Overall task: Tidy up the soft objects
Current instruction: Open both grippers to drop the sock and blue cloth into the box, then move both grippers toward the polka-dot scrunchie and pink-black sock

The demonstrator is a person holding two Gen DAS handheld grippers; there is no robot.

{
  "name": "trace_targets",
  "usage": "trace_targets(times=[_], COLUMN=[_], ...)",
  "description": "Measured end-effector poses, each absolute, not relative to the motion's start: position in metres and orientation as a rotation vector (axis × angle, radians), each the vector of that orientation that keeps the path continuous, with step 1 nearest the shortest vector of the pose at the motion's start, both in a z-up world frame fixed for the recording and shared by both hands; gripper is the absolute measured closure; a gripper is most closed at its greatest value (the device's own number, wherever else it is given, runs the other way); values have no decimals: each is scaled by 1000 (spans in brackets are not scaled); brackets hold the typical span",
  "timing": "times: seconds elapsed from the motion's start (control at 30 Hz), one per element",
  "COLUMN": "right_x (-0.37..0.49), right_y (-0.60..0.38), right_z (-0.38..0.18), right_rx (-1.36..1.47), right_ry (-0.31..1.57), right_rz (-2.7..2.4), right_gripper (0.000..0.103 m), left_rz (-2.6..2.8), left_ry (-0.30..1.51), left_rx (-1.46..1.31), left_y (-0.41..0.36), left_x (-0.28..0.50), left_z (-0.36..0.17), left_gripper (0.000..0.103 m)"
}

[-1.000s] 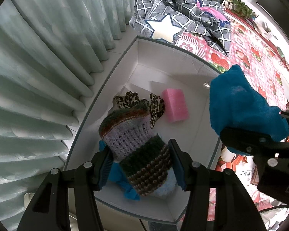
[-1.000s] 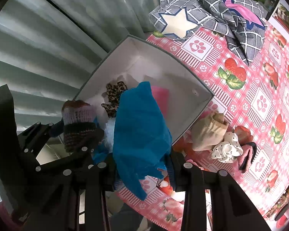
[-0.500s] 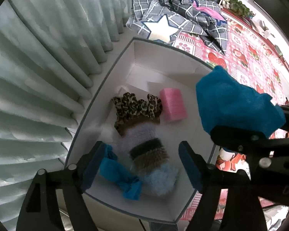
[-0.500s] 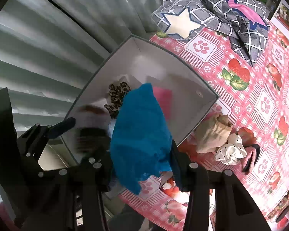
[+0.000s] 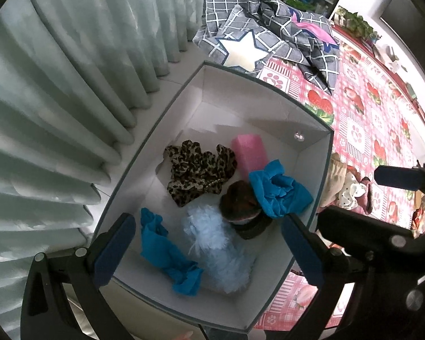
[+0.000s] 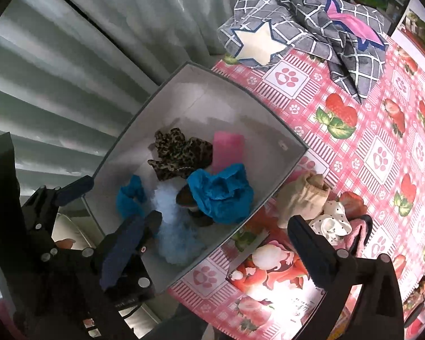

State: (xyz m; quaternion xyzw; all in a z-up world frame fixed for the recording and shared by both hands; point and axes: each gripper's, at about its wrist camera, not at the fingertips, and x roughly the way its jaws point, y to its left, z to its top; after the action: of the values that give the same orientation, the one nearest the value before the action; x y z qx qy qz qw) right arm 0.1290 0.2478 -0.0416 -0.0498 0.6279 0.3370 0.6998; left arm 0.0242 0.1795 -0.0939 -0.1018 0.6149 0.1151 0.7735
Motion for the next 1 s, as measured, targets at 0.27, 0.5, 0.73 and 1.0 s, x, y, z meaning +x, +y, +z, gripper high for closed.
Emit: trace_targets(times=[0.27,0.5,0.73,1.0], right_x=[129,126,125,134], right_y=[240,232,191,84], right_z=[-33,-27,-11,-7], right_rx=[-91,-77,27,264], right_ry=[1394,1382,1403,1471], right_rz=[749,750,727,597], right_gripper=[0,0,0,0], left_rz=[238,244,170,36], left_ry=[1336,1348,1351,1333], left_rx=[-204,-195,-194,-81], left_y=[174,169,151,102], left_x=[24,23,25,47], left_z=[-89,-86,-73,-54], left_gripper=[0,0,0,0])
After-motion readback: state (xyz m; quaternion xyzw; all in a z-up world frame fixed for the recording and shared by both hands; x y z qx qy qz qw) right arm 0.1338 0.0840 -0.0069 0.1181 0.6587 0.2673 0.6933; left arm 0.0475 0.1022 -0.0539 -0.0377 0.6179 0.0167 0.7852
